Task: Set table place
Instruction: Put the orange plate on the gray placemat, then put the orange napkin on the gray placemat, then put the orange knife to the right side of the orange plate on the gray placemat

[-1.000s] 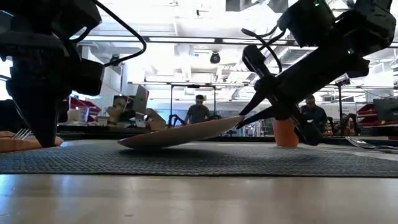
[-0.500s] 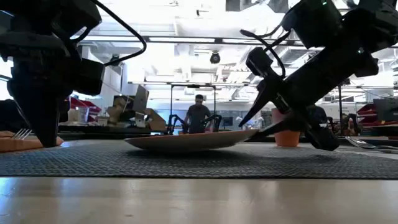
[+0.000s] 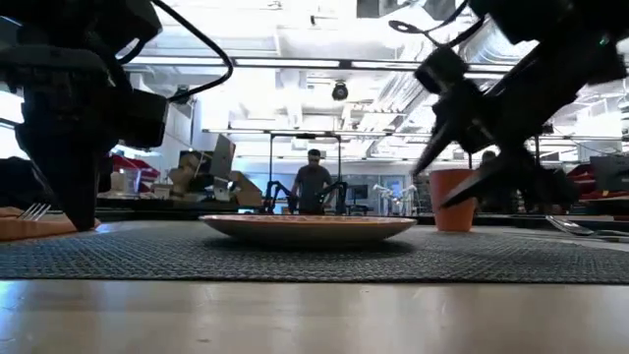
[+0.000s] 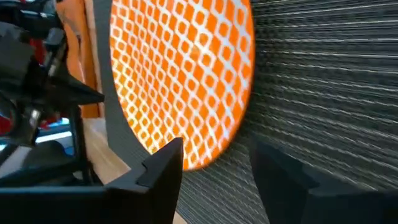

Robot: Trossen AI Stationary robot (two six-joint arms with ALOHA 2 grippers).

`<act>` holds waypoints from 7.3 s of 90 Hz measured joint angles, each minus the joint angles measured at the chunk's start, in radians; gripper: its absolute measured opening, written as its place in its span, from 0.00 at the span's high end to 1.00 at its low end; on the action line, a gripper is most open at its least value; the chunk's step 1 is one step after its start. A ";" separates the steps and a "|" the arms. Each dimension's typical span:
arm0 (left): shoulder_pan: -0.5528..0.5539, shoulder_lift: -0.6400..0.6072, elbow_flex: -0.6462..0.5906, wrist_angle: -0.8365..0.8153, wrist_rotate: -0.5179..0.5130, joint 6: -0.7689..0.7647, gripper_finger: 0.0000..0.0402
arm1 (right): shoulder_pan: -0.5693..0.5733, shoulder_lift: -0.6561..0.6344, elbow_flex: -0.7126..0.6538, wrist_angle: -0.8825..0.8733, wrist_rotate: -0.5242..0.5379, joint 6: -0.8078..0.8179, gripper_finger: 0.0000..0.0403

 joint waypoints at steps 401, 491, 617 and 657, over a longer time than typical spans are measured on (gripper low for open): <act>0.257 -0.086 0.025 -0.415 -0.189 -0.103 0.95 | 0.088 0.218 0.431 -0.729 -0.137 -0.067 1.00; 0.255 -0.088 0.131 -0.399 -0.184 -0.033 1.00 | 0.078 0.199 0.323 -0.738 -0.158 -0.146 1.00; 0.216 -0.094 0.131 -0.148 -0.120 -0.028 1.00 | -0.317 -0.219 -0.137 -0.806 -0.313 -0.478 0.98; 0.216 -0.094 0.131 -0.140 -0.121 0.000 1.00 | -0.108 -0.239 -0.102 -0.469 -0.213 -0.129 1.00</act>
